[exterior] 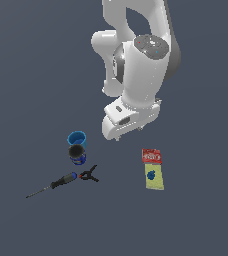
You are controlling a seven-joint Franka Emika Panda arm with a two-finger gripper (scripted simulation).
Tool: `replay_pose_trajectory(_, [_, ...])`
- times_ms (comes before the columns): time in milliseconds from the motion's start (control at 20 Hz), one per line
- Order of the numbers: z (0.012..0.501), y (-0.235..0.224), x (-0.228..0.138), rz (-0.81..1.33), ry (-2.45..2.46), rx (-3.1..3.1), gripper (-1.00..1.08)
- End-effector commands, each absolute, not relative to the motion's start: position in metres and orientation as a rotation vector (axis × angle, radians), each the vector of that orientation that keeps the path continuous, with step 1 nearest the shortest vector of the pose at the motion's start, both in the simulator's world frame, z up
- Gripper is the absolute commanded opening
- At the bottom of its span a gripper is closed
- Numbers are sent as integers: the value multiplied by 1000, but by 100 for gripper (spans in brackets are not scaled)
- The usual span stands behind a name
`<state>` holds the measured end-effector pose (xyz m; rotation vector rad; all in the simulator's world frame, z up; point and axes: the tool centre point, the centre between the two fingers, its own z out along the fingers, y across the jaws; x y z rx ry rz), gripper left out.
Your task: Pick up a designated object from a clutter of objects.
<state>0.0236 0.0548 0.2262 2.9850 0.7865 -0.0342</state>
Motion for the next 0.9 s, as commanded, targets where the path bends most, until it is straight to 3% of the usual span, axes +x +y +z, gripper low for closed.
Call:
replay_pose_trajectory(0, [210, 66, 27, -36, 927, 2942, 100])
replay_pose_trajectory(850, [105, 150, 25, -26, 1804, 2539, 100])
